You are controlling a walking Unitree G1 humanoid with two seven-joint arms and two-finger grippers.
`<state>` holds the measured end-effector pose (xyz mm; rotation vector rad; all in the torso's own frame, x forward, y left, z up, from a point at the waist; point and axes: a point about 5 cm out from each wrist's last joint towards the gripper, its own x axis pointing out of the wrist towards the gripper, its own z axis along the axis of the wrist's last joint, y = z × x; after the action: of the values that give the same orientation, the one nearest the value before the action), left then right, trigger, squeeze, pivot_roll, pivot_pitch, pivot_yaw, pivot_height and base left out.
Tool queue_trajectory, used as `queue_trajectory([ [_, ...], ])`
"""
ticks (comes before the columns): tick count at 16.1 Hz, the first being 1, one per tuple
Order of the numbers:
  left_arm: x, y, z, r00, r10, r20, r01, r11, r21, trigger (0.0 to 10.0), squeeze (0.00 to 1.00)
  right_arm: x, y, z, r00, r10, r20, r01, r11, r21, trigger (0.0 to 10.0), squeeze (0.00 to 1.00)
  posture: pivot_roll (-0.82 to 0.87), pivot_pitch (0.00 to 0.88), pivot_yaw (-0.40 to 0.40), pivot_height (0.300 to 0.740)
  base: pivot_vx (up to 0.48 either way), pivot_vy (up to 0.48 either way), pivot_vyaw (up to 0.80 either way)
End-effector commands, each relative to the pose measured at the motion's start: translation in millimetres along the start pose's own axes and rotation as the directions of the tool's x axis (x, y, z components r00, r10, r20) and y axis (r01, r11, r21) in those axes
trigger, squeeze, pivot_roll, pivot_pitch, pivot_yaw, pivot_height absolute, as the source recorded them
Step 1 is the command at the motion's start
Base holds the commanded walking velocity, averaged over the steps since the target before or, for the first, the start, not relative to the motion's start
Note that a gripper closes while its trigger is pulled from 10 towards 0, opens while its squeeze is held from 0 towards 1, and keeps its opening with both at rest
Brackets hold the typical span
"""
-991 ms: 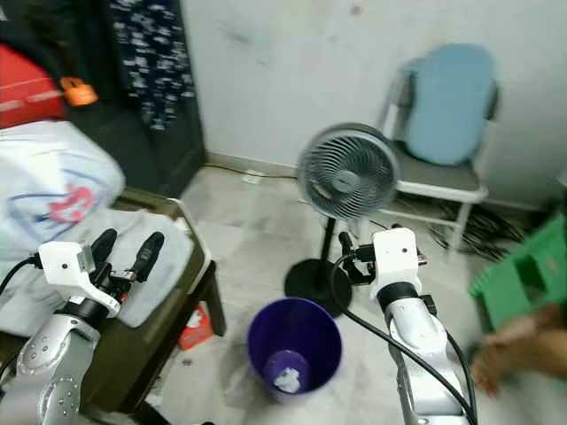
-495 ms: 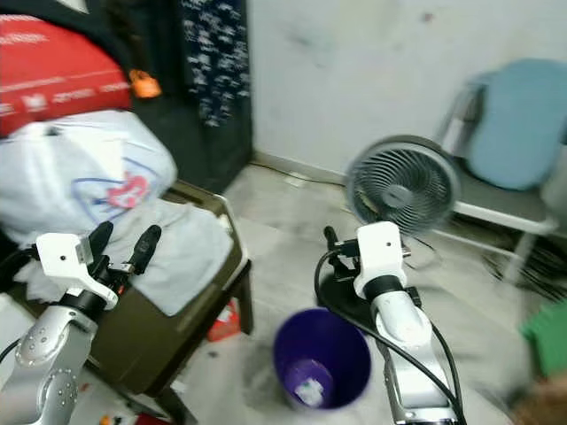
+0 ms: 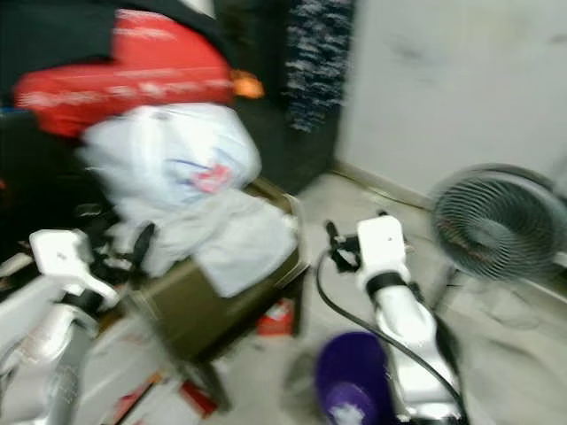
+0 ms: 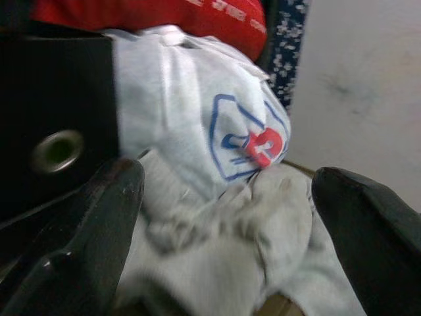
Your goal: Clean up the room
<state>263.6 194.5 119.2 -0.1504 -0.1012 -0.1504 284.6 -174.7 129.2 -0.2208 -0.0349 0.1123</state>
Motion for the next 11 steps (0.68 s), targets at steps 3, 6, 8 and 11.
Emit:
queue_trajectory([
  [3, 0.4, 3.2, 1.0, 1.000, 0.017, 0.000, -0.017, 0.999, 0.028, 10.0, 0.00, 1.9, -1.2, 2.8, 1.000, -0.003, 0.011, 0.003, 1.000, 0.003, 10.0, 0.00, -0.11, 0.000, 0.003, 0.740, 0.000, 0.000, 0.80],
  [6, -3.2, 8.4, -4.2, 0.999, 0.043, -0.027, -0.042, 0.998, 0.036, 10.0, 0.00, 0.2, -0.4, 0.9, 1.000, -0.004, 0.008, 0.004, 1.000, 0.006, 10.0, 0.00, -0.11, 0.000, 0.005, 0.740, 0.000, 0.000, 0.80],
  [8, -2.9, 9.1, -4.4, 0.998, 0.051, -0.030, -0.050, 0.998, 0.041, 10.0, 0.00, 0.6, -0.1, 0.9, 1.000, -0.002, 0.007, 0.002, 1.000, 0.006, 10.0, 0.00, -0.11, 0.000, 0.005, 0.740, 0.000, 0.000, 0.80],
  [11, -2.6, 9.0, -5.0, 0.998, 0.049, -0.031, -0.048, 0.998, 0.041, 10.0, 0.00, 0.5, 0.0, 0.4, 1.000, -0.002, 0.005, 0.002, 1.000, 0.005, 10.0, 0.00, -0.11, 0.000, 0.004, 0.740, 0.000, 0.000, 0.80],
])
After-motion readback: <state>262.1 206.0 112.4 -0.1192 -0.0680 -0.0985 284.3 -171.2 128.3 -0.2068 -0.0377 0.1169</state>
